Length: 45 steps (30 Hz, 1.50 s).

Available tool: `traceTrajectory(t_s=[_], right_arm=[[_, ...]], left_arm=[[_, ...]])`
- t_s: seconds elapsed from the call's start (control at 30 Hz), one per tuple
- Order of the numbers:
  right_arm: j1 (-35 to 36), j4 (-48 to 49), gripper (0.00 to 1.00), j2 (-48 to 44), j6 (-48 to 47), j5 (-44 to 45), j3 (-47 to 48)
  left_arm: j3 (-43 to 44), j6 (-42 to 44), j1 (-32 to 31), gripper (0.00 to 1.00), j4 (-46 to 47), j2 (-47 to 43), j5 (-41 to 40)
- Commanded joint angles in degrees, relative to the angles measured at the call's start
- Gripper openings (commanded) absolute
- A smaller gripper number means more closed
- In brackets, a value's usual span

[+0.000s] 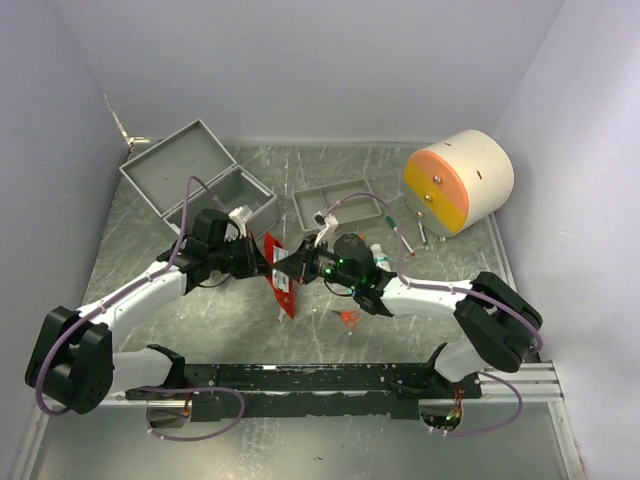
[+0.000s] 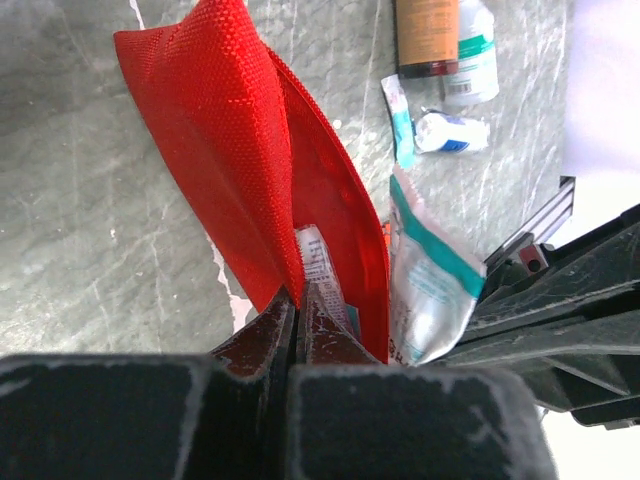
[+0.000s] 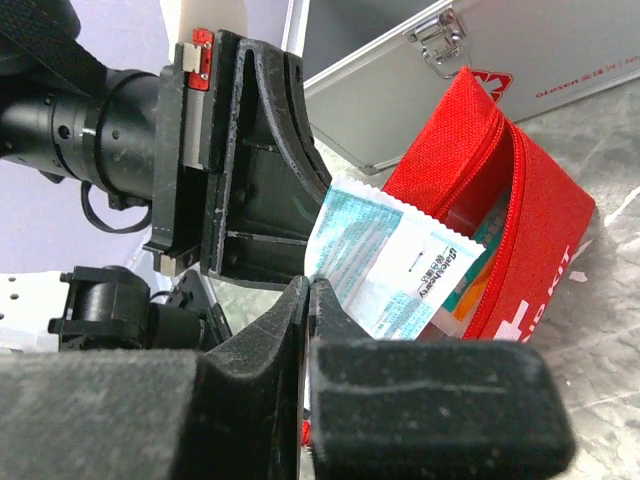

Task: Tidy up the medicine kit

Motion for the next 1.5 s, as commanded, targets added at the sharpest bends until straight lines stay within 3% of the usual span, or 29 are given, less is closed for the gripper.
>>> traceTrajectory(t_s=[0.0,0.27,0.53,0.73,1.13,1.47], right_arm=[[0.0,5.1,0.0,3.1,1.6,-3.3,2.2],[-0.1,4.3,0.0,6.4,3.2,-6.9,5.6],[-0.5,-0.9,0.0,6.3,6.4,-0.3,6.4],[-1.1,-2.4,0.0,7.7,6.8,-2.1,6.5],[-3.7,-14.4,0.0,8.3,5.0,-3.0,11.2],[-3.6,-32.3,0.3,7.0,0.0,4.3,18.9]], left_arm=[[2.5,4.1,0.4,0.07,-5.2,1.0,-1.0],[3.7,5.9,0.4,0.07,-6.0,1.7,0.4],[4.2,7.0,0.4,0.07,-7.1,1.4,0.3],[4.6,7.2,0.4,0.07,-7.5,1.4,0.1],[4.8,7.4,0.4,0.07,-7.5,1.2,0.7],[4.6,6.7,0.4,0.07,-5.3,1.2,4.0]])
